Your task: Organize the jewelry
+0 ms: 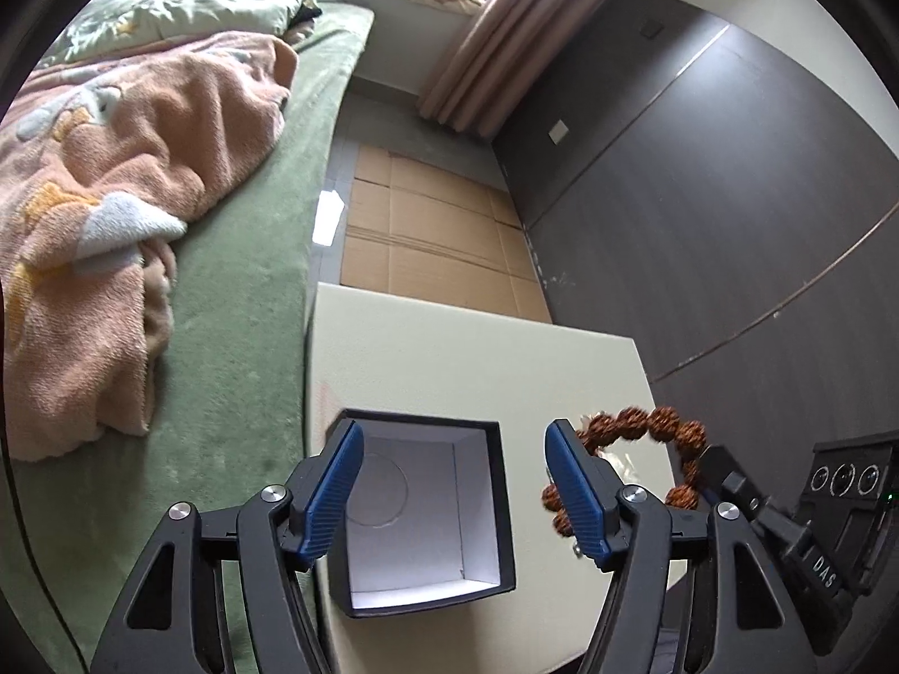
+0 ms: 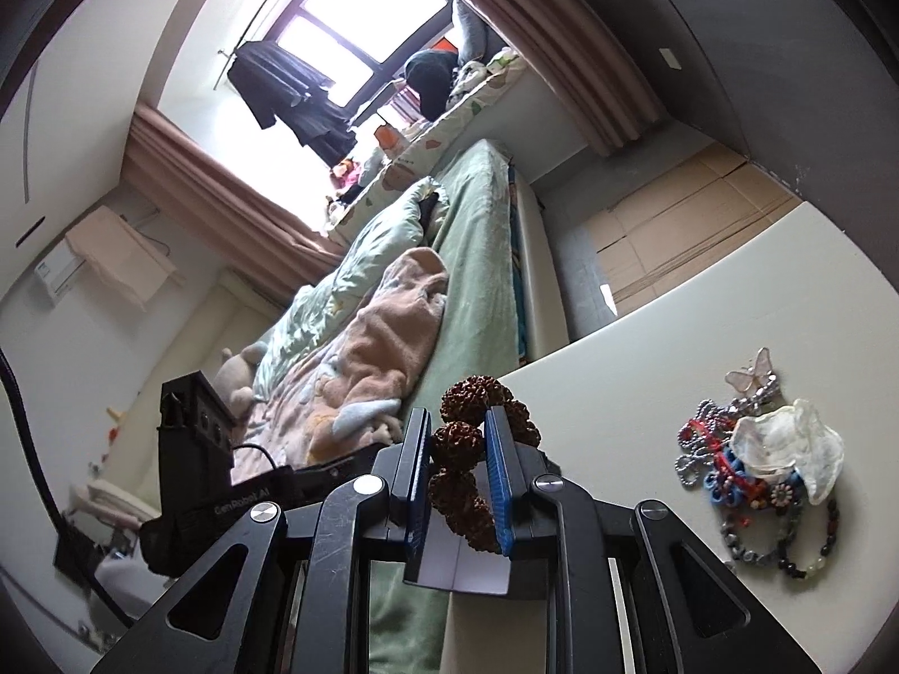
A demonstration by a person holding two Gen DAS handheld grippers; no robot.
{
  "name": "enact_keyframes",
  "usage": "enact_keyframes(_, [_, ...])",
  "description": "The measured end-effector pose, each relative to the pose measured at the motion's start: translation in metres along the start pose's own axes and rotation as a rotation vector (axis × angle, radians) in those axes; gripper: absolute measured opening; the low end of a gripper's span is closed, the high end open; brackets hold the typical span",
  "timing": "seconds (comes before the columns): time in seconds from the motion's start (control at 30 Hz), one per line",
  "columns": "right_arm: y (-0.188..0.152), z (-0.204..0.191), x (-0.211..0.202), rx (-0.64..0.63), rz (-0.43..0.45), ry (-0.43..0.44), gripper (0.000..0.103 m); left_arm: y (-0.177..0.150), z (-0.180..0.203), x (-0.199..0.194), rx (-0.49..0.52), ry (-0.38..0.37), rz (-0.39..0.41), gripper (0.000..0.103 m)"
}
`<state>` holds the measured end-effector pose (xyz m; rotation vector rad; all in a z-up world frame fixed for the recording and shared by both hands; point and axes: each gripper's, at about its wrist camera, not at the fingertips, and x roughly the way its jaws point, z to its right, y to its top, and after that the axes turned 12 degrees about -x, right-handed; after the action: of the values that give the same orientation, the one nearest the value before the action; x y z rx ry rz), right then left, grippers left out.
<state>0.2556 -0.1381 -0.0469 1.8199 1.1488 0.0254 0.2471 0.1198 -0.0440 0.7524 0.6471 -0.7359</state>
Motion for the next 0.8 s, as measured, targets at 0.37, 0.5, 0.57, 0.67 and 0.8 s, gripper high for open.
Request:
enact_keyframes(0.37, [-0.014, -0.021, 0.065, -0.004, -0.170, 0.061, 0.024, 0.009, -0.016, -0.006, -0.050, 0.023, 0.045, 0.068])
enact_keyframes(0.5, [-0.018, -0.017, 0.065, 0.008, -0.194, 0.061, 0.040, 0.006, -0.011, -0.005, -0.036, 0.014, 0.044, 0.068])
enact_keyframes(0.57, [-0.017, -0.011, 0.053, 0.021, -0.168, 0.037, 0.045, 0.003, -0.004, -0.003, -0.015, 0.007, 0.037, 0.068])
enact_keyframes(0.67, [-0.013, -0.002, 0.033, 0.029, -0.142, 0.005, 0.045, -0.004, 0.012, 0.002, 0.034, -0.010, 0.022, 0.068])
enact_keyframes(0.8, [-0.010, 0.009, 0.009, 0.011, -0.131, -0.075, 0.063, -0.015, 0.033, 0.010, 0.096, -0.020, 0.003, 0.068])
